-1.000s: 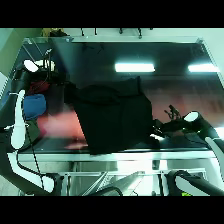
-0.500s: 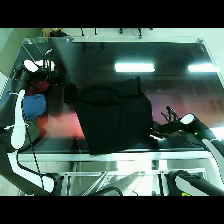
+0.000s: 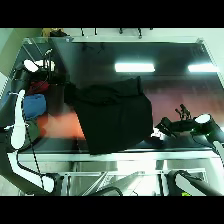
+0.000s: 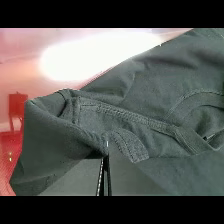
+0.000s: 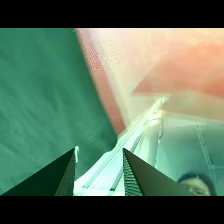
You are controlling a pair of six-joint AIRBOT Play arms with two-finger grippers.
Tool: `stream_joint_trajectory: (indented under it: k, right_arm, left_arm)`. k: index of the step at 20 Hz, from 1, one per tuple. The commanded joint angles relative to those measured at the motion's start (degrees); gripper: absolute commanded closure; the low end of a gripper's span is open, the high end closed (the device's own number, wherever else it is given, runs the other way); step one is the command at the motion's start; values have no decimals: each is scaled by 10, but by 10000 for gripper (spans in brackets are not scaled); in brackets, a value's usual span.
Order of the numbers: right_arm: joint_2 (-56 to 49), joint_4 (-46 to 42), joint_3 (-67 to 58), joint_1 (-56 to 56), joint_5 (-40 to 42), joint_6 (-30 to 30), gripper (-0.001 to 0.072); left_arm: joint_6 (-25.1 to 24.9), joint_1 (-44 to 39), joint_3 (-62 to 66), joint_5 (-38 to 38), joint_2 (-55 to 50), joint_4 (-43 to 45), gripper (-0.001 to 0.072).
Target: Fold the shirts.
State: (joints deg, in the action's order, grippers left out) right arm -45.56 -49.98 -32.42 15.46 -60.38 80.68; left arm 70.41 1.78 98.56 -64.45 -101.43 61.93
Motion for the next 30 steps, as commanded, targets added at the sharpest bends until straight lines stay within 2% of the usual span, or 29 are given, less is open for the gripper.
stream_joint_trajectory:
  k: [1, 4, 8, 9, 10, 11, 12, 15, 17, 20, 23, 24, 26, 27, 28, 30]
  right_arm:
    - [-42, 45, -1, 8, -3, -56, 362]
    - [-79, 94, -1, -19, 5, -90, 364]
    - [-109, 113, -1, -45, 50, -116, 373]
    - [-114, 130, -2, -45, 59, -135, 482]
    - [-121, 138, -7, -45, 70, -153, 560]
    - [-128, 138, -16, -45, 73, -163, 602]
    - [-136, 139, -33, -45, 75, -177, 685]
    - [-177, 135, -134, -38, 79, -199, 687]
    - [-245, 119, -257, -30, 78, -198, 688]
    - [-406, 101, -510, -27, 35, -158, 687]
    - [-568, 101, -765, -32, -45, -95, 687]
    - [-611, 101, -835, -35, -68, -75, 687]
    - [-648, 101, -887, -40, -73, -61, 685]
    - [-648, 101, -881, -40, -70, -67, 628]
    - [-647, 101, -876, -40, -72, -67, 506]
    - [-646, 101, -872, -28, -90, -67, 493]
  left_arm:
    - [-1, 0, 0, -2, 0, 0, 694]
    - [-1, 0, 0, -2, 0, 0, 694]
    - [-1, 0, 0, 0, 0, 0, 694]
    - [-1, 3, 0, 0, 0, 0, 694]
    - [-1, 7, 0, 0, 0, 0, 694]
    - [-1, 11, 0, 0, 0, 0, 694]
    - [0, 18, 0, -2, 0, 0, 694]
    - [2, 46, 0, -39, 0, 0, 694]
    - [23, 65, 0, -92, 0, 1, 694]
    - [86, 86, -51, -178, 21, 52, 695]
    - [139, 87, -178, -219, 81, 167, 695]
    - [159, 87, -221, -225, 98, 196, 694]
    - [160, 89, -294, -229, 117, 224, 694]
    - [160, 93, -318, -219, 121, 226, 694]
    - [160, 97, -331, -207, 121, 221, 694]
    - [160, 99, -326, -181, 121, 220, 694]
